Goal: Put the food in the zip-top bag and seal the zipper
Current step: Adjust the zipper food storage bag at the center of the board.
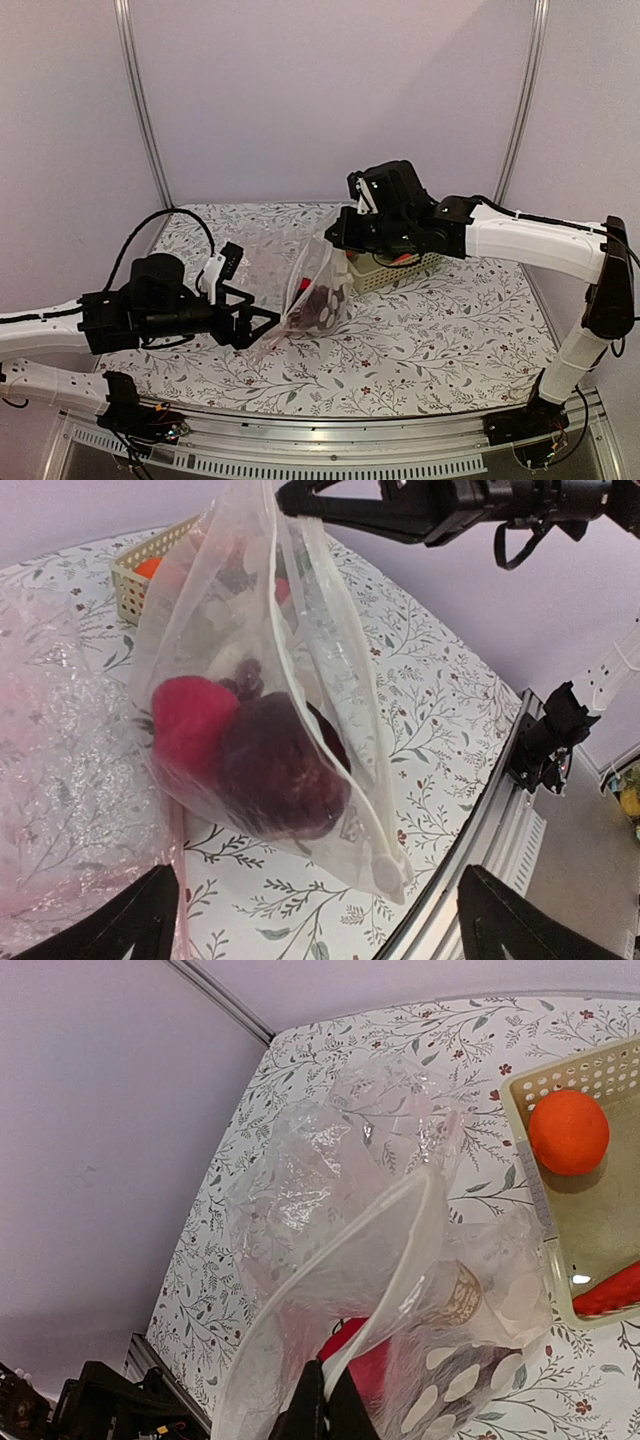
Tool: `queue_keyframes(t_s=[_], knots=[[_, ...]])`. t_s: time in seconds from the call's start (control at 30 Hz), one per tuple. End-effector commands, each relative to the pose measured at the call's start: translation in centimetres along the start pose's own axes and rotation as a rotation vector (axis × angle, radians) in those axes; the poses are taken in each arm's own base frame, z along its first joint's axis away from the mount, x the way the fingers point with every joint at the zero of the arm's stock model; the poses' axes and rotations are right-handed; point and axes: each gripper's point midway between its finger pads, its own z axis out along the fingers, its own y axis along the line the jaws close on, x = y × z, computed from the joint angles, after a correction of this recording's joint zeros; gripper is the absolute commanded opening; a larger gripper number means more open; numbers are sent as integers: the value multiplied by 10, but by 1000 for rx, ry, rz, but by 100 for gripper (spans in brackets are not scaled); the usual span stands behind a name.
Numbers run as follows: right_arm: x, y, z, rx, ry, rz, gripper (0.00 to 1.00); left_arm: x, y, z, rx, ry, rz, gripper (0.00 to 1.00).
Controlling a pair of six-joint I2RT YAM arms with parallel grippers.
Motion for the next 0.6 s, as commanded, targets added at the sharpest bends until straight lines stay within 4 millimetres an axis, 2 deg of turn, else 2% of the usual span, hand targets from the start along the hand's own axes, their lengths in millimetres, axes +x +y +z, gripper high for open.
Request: queue_keyframes(t_s=[0.0,0.13,0.3,0.5,0.57], knots=[[-10,0,3,27,-36,13,0,8,-19,-3,69,-24,-63,98],[-10,0,5,31,-33,11,0,13,-26,2,83,0,-66,94],[-7,-2,7,40,-22,8,0,17,-29,15,69,52,-62,71],[-4,-3,9,40,-12,7,0,16,-24,25,11,65,-52,58],[-4,-3,8,39,-11,5,0,14,-23,25,5,51,-56,50]])
